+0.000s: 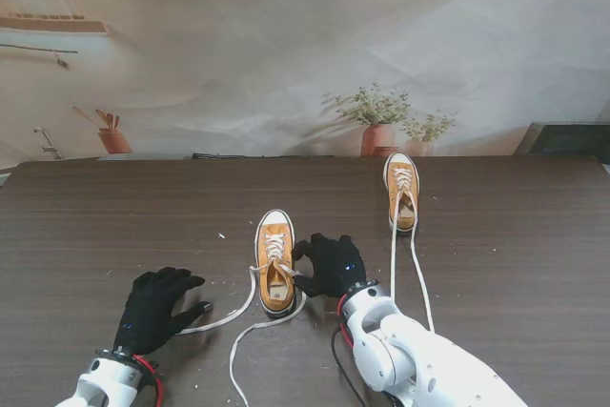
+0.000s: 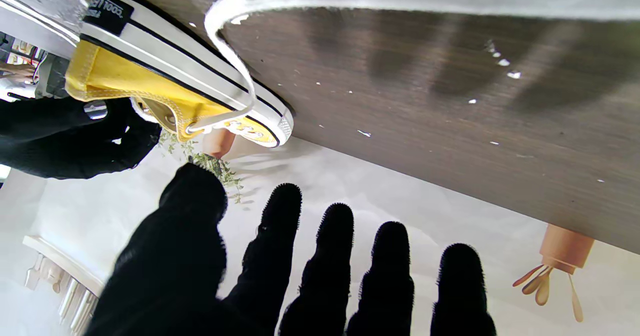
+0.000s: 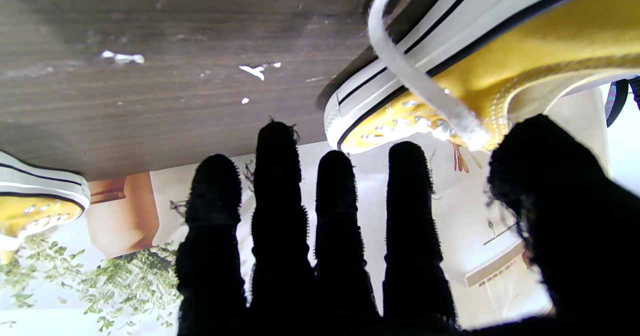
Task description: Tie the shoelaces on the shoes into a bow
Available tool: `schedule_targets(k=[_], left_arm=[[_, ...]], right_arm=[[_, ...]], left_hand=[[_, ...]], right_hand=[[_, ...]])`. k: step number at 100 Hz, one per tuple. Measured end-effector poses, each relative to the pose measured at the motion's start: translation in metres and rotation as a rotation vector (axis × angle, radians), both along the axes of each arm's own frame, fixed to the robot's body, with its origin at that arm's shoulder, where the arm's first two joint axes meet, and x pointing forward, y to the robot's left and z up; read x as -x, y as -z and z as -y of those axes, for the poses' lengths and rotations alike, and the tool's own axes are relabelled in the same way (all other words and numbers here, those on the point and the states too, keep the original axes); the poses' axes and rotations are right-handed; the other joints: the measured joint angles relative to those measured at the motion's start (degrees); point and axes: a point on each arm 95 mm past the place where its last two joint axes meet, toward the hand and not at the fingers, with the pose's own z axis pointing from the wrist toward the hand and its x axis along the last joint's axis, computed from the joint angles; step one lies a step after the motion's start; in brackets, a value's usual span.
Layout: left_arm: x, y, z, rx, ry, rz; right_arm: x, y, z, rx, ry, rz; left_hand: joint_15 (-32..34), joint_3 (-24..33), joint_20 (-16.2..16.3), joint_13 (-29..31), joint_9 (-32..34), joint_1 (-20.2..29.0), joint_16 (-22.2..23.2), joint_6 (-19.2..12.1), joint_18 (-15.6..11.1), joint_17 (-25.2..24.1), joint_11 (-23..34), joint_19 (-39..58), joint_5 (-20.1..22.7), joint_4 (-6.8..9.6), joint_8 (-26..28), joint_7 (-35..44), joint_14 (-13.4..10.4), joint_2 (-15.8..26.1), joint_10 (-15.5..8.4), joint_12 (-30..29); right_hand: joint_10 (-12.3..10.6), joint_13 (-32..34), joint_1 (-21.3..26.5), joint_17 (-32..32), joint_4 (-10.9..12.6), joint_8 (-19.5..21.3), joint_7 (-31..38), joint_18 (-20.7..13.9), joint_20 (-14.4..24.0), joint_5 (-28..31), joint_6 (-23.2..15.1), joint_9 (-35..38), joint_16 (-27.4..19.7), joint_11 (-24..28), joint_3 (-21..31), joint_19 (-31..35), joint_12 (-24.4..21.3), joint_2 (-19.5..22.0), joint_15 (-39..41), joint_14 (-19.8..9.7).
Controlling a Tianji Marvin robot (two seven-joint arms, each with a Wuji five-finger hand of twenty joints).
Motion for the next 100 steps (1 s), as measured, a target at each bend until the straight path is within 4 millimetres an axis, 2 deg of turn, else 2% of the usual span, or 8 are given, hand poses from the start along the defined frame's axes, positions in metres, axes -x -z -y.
schedule_targets(k=[28, 32, 37, 42, 49, 63, 79, 100], left_arm=[[0.000, 0.002, 0.002, 0.007, 0.011, 0.001], [0.000, 0.002, 0.002, 0.009, 0.011, 0.001], [0.001, 0.002, 0.003, 0.013, 0.012, 0.001], [0.001, 0.002, 0.003, 0.016, 0.013, 0.002], [0.001, 0.002, 0.004, 0.018, 0.014, 0.002], [0.001, 0.003, 0.005, 0.023, 0.016, 0.005], [0.000, 0.003, 0.006, 0.031, 0.019, 0.006], [0.000, 0.003, 0.008, 0.043, 0.022, 0.005]], right_arm=[[0.000, 0.012, -0.012, 0.020, -0.004, -0.010], [-0.001, 0.013, -0.013, 0.018, 0.001, -0.012], [-0.003, 0.014, -0.014, 0.010, 0.008, -0.016], [-0.004, 0.015, -0.015, 0.001, 0.016, -0.019], [-0.006, 0.016, -0.015, -0.008, 0.025, -0.018], [-0.008, 0.017, -0.017, -0.042, 0.040, -0.020], [-0.011, 0.015, -0.018, -0.187, 0.049, -0.091], [-0.008, 0.007, -0.018, -0.288, 0.057, -0.142]], left_hand=[[0.0, 0.0, -0.1, 0.0, 0.0, 0.0, 0.0, 0.0, 0.0, 0.0, 0.0, 0.1, 0.0, 0.00, 0.0, 0.5, 0.0, 0.0, 0.0, 0.0], [0.0, 0.0, -0.1, 0.0, 0.0, 0.0, 0.0, 0.0, 0.0, 0.0, 0.0, 0.2, 0.3, 0.00, 0.0, 0.6, 0.0, 0.0, 0.0, 0.0], [0.0, 0.0, -0.1, 0.0, 0.0, 0.0, 0.0, 0.0, 0.0, 0.0, 0.0, 0.2, 0.6, 0.00, 0.0, 0.7, 0.0, 0.0, 0.0, 0.0], [0.0, 0.0, -0.1, 0.0, 0.0, 0.0, 0.0, 0.0, 0.0, 0.0, 0.0, 0.6, 0.6, 0.00, 0.0, 0.8, 0.0, 0.0, 0.0, 0.0], [0.0, 0.0, -0.1, 0.0, 0.0, 0.0, 0.0, 0.0, 0.0, 0.0, 0.0, 0.7, 0.6, 0.00, 0.0, 0.8, 0.0, 0.0, 0.0, 0.0], [0.0, 0.0, -0.1, 0.0, 0.0, 0.0, 0.0, 0.0, 0.0, 0.0, 0.0, 0.7, 0.6, 0.00, 0.0, 0.9, 0.0, 0.0, 0.0, 0.0], [0.0, 0.0, -0.1, 0.0, 0.0, 0.0, 0.0, 0.0, 0.0, 0.0, 0.0, 0.8, 0.6, 0.00, 0.0, 1.2, 0.0, 0.0, 0.0, 0.0], [0.0, 0.0, -0.1, 0.0, 0.0, 0.0, 0.0, 0.0, 0.0, 0.0, 0.0, 0.9, 0.6, 0.00, 0.0, 1.5, 0.0, 0.0, 0.0, 0.0]], right_hand=[[0.0, 0.0, 0.0, 0.0, -0.2, 0.5, 0.5, 0.0, 0.0, 3.6, -1.0, 0.0, 0.0, 0.0, 1.3, 0.0, 0.0, 0.2, 0.0, 0.0], [0.0, 0.0, 0.0, 0.0, -2.7, 0.5, 2.0, 0.0, 0.0, 4.4, -1.3, 0.0, 0.0, 0.0, 2.2, 0.0, 0.0, 0.2, 0.0, 0.0], [0.0, 0.2, 0.6, 0.2, -6.2, -1.6, 5.8, 0.0, 0.0, 4.7, -2.2, 1.2, 0.0, 0.2, 2.2, 0.0, 0.1, 0.1, 0.0, 0.0], [0.0, 0.9, 2.5, 0.6, -8.5, -3.6, 10.1, 0.0, 0.0, 5.6, -3.4, 1.2, 0.0, 0.2, 2.9, 0.0, 0.1, 0.0, 0.1, -0.1], [0.0, 0.9, 4.9, 0.8, -8.9, -4.3, 15.2, 0.1, 0.0, 7.0, -5.2, 2.4, 0.0, 0.6, 4.8, 0.1, 0.1, -1.4, 0.4, -0.1], [-0.4, 1.6, 9.7, 0.9, -8.9, -4.3, 18.9, 0.5, 0.0, 12.6, -7.0, 3.6, 0.0, 0.8, 5.8, 0.1, 0.1, -1.4, 0.5, -0.1], [-0.5, 1.6, 10.0, 0.8, -9.4, -1.5, 20.0, 0.6, 0.0, 13.6, -7.2, 3.6, 0.0, 0.8, 5.8, 0.1, 0.0, -1.8, 0.5, -0.2], [-0.5, -0.2, 12.2, -2.8, -9.5, 3.1, 20.1, 0.6, -0.6, 14.2, -3.3, 3.6, -0.8, 0.1, 5.9, -2.3, -1.5, -2.2, -2.8, -0.3]])
